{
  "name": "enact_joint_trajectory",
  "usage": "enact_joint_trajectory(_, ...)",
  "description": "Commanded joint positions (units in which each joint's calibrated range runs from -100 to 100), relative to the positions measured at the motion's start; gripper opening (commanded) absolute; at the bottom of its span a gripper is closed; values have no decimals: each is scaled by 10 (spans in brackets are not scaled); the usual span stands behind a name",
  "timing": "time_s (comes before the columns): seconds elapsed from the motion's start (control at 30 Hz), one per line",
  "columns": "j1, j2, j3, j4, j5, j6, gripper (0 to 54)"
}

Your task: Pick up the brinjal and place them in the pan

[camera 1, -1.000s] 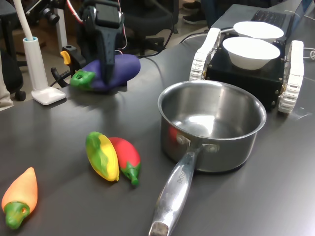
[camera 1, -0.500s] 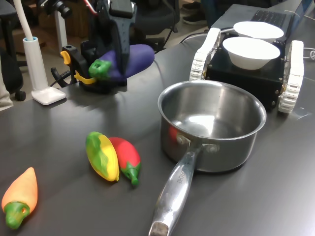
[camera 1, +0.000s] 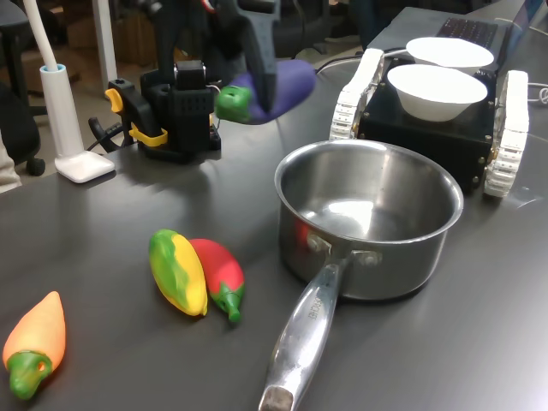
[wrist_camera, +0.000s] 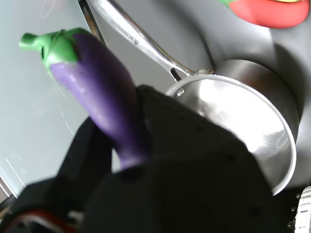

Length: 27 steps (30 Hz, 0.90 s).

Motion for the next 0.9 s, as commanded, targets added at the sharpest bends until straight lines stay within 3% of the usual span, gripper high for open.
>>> enact_joint_trajectory(0.0,-63,-61,-5,-45,-13,22,1)
enact_joint_trajectory(0.43,-209,-72,39,-46,-48,66,1)
enact_joint_trajectory(0.87,-232,-77,127,-81,-57,71,1)
